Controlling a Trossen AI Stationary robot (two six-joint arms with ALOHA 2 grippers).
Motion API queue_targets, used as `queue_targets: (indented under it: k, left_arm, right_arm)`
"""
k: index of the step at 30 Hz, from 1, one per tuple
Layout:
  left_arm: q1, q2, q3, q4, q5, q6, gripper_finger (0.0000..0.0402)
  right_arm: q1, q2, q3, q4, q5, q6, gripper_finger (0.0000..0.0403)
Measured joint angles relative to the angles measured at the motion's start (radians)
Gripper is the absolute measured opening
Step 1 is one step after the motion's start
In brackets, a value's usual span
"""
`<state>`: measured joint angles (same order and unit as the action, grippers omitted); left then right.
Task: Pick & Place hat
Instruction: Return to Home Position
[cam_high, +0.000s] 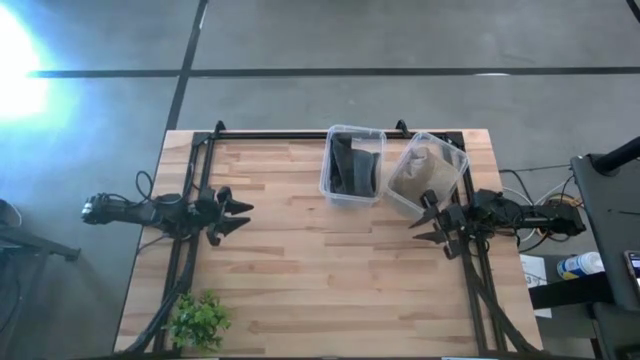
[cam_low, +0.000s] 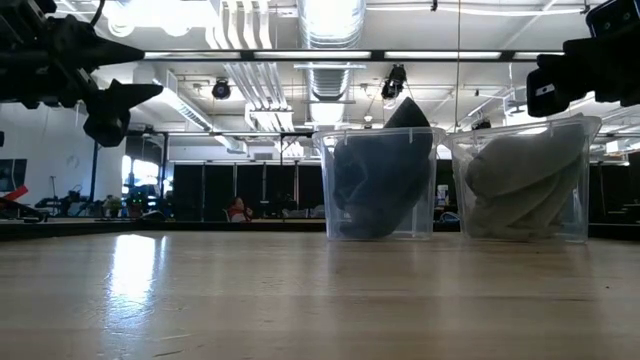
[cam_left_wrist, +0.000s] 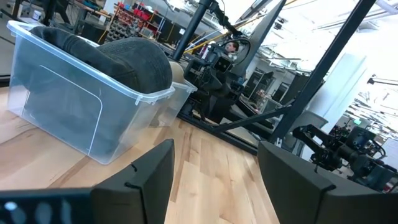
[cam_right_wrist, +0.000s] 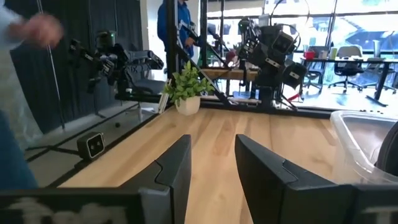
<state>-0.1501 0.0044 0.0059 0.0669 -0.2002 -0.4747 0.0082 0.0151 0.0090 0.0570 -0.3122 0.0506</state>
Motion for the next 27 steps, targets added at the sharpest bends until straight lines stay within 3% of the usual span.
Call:
queue_targets:
  k: [14,23,27]
  left_arm:
    - [0.0,-0.004,0.0,-0.001,0.0,0.0,0.0225]
    - [0.103,-0.004,0.0,-0.022,0.008,0.357,0.0225]
    - [0.178,-0.004,0.0,-0.044,0.094,0.407,0.0225]
  right_arm:
    - [0.0,0.0,0.0,0.0,0.0,0.0,0.0128]
    - [0.0,0.0,0.0,0.0,0.0,0.0,0.0116]
    - [0.0,0.0,0.0,0.0,0.0,0.001,0.0118]
